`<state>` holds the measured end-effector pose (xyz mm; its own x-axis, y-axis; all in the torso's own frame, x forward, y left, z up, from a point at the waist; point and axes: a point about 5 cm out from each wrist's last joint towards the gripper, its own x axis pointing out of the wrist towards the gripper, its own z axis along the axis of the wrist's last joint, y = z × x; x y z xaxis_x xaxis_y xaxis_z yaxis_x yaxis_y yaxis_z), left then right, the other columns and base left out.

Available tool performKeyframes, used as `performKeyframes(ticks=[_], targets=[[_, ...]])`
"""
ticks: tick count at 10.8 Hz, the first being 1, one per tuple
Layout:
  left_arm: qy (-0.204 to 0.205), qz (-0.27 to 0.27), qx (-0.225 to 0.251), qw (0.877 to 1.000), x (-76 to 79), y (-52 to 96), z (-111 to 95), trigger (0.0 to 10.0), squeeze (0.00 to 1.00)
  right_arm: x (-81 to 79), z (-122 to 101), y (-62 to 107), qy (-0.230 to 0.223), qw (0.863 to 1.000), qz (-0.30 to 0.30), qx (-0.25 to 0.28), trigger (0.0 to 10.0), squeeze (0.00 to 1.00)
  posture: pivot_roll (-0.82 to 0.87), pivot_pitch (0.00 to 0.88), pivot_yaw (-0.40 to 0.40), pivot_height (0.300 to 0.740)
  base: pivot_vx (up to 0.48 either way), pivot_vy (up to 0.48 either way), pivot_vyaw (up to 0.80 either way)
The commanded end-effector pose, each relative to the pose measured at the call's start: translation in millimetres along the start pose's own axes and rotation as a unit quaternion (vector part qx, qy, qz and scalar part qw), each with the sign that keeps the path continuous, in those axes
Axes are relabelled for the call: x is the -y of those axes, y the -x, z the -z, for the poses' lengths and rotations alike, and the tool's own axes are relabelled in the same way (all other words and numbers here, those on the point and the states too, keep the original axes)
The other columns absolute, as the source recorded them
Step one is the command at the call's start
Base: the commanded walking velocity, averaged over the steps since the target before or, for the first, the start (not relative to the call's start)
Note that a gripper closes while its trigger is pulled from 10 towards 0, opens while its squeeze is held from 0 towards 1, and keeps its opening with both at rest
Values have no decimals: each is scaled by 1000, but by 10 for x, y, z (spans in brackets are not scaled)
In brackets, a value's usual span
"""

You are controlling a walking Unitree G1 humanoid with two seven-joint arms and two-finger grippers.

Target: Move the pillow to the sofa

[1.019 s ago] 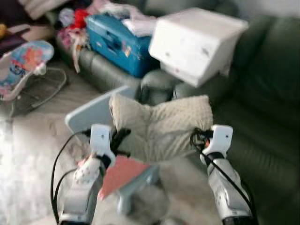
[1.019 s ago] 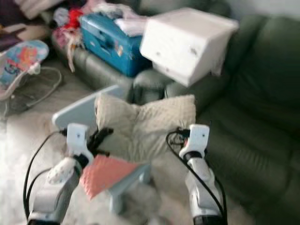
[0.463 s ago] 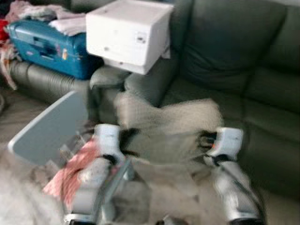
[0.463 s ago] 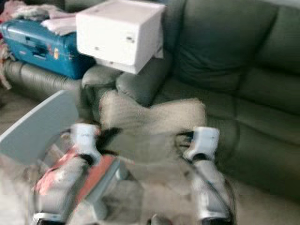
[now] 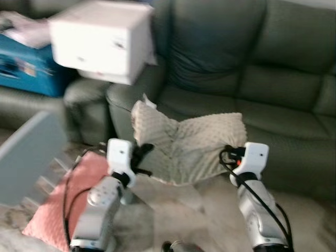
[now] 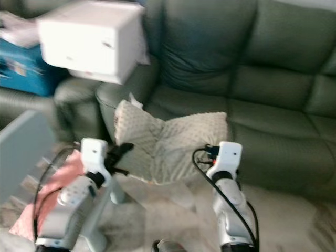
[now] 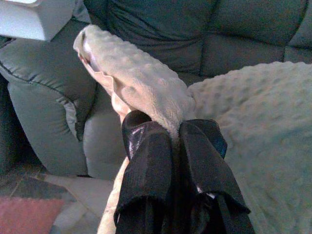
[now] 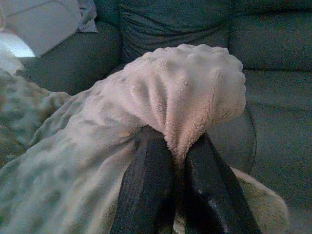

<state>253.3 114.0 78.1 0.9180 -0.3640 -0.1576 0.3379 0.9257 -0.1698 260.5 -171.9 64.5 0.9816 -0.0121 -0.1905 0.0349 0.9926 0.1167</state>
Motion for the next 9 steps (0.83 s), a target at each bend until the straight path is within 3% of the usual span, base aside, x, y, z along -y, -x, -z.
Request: performKeyframes(ticks=[1, 9], targets=[[-2, 11, 15, 1000, 36, -16, -69, 10000, 0, -20, -88, -18, 1, 1000, -6, 18, 0, 0, -32, 0, -46, 740, 0, -259, 0], [-2, 13, 15, 1000, 44, -23, -68, 10000, 0, -12, -84, -18, 2, 1000, -5, 17, 0, 0, -34, 0, -45, 740, 0, -340, 0]])
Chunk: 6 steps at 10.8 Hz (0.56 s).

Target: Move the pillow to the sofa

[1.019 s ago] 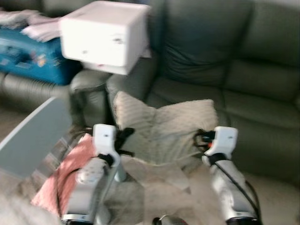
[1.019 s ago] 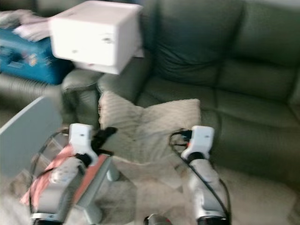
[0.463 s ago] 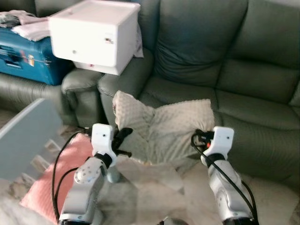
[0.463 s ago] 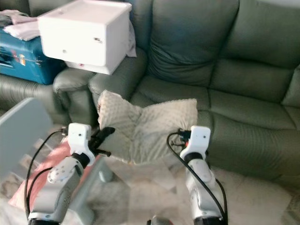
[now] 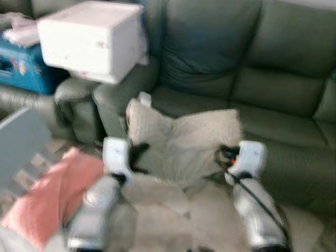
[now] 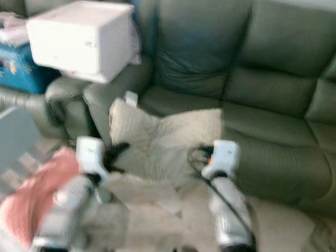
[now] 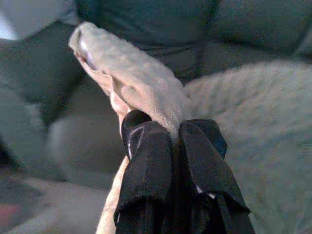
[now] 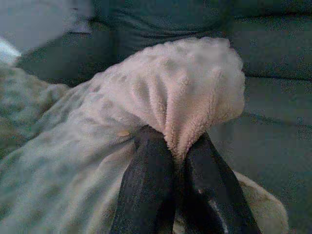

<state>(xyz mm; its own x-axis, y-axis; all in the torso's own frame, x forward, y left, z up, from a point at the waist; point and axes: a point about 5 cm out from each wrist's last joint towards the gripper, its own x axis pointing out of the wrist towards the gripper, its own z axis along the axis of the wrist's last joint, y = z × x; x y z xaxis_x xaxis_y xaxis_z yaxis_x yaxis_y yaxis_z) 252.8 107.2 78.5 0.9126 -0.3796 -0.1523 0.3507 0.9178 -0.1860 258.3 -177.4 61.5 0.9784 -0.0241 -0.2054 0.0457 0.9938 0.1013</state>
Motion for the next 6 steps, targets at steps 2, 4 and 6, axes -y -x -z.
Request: performKeyframes(ticks=[2, 4, 6], targets=[[-25, -7, 21, 999, -50, -6, -88, 10000, 0, -71, -111, -30, -4, 1000, -12, 23, 0, 0, -34, 0, -45, 740, 0, 0, 0], [-29, -13, 29, 999, -128, -42, -147, 10000, 0, -69, -112, -30, -4, 1000, -11, 23, 0, 0, -34, 0, -45, 740, 0, 0, 0], [-35, -21, 39, 998, -230, -80, -210, 10000, 0, -67, -119, -36, -4, 1000, -10, 24, 0, 0, -32, 0, -45, 740, 0, 0, 0]])
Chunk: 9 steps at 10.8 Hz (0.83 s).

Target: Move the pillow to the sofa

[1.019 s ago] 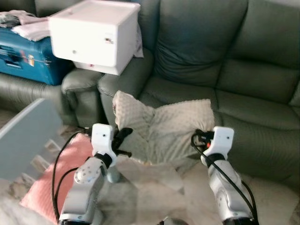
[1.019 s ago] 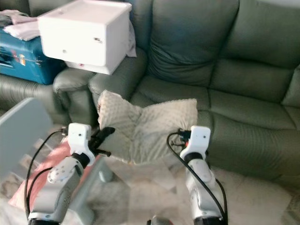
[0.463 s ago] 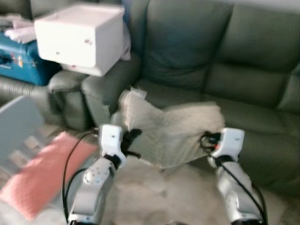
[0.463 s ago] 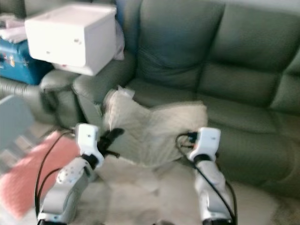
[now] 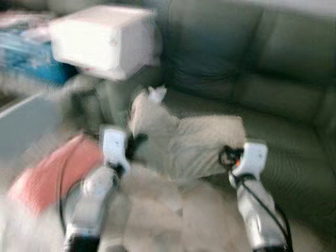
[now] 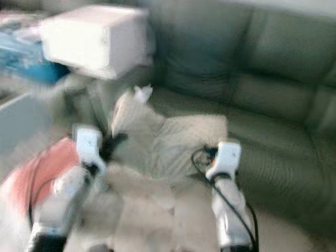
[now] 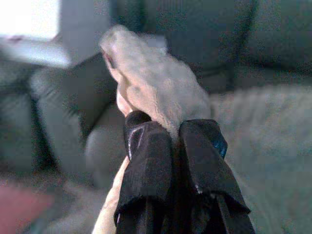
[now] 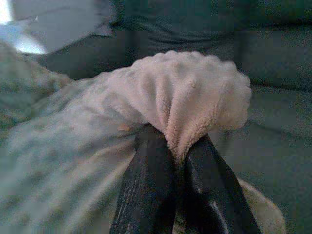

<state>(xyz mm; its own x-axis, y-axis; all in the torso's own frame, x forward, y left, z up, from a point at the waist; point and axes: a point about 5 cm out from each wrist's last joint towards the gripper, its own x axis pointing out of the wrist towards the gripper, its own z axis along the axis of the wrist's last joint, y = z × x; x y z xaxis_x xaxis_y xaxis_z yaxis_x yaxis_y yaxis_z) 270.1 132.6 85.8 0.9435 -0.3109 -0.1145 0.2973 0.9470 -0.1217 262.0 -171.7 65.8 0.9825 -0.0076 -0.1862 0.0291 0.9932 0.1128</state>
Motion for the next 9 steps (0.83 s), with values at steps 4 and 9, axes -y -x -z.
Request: performKeyframes(ticks=[4, 9], targets=[[0, 14, 31, 999, 18, -59, -120, 10000, 0, 0, -84, -17, 2, 1000, -2, 17, 0, 0, -35, 0, -47, 740, 0, 0, -395], [4, 16, 30, 999, 33, -51, -95, 10000, 0, 2, -63, 4, 2, 1000, -2, 15, 0, 0, -39, 0, -43, 740, 0, 0, -198]])
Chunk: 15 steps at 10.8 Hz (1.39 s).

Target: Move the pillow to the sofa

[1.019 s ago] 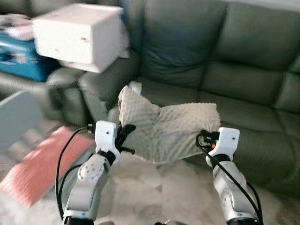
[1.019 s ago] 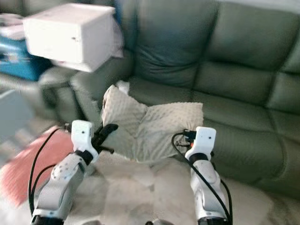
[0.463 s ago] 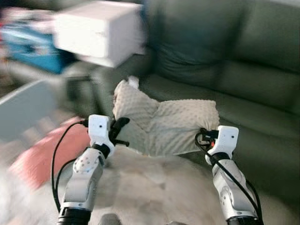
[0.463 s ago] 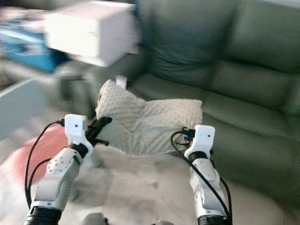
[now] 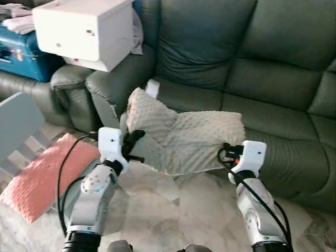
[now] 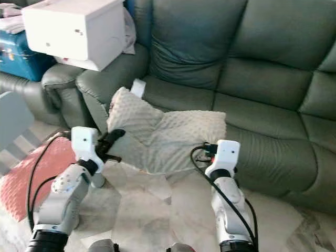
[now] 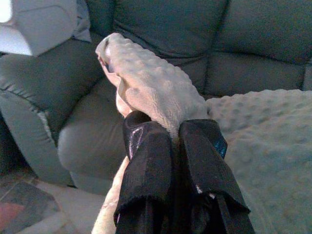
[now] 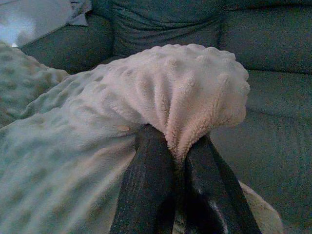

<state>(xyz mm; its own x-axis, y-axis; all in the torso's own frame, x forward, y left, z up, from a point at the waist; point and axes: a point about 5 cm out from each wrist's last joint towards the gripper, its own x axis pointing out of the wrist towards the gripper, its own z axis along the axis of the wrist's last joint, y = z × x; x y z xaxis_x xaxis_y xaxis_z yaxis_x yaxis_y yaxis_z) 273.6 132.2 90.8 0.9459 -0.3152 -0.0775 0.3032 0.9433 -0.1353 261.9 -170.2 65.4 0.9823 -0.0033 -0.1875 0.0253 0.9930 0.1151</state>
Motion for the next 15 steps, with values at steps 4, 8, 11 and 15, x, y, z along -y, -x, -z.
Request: performKeyframes(ticks=[4, 8, 11, 15], targets=[[-2, 17, 14, 1000, 47, -42, -49, 10000, 0, 30, -78, 0, 2, 1000, 3, 17, 0, 0, -41, 0, -40, 740, 274, 0, 0], [1, 21, 15, 1000, 46, -52, -48, 10000, 0, 27, -75, 1, 0, 1000, 4, 17, 0, 0, -43, 0, -36, 740, 309, 0, 0], [1, 22, 14, 1000, 57, -54, -40, 10000, 0, 35, -76, 8, 1, 1000, 6, 17, 0, 0, -47, 0, -36, 740, 309, 0, 0], [2, 23, 13, 1000, 63, -49, -34, 10000, 0, 36, -68, 17, 1, 1000, 6, 16, 0, 0, -47, 0, -37, 740, 406, 0, 0]])
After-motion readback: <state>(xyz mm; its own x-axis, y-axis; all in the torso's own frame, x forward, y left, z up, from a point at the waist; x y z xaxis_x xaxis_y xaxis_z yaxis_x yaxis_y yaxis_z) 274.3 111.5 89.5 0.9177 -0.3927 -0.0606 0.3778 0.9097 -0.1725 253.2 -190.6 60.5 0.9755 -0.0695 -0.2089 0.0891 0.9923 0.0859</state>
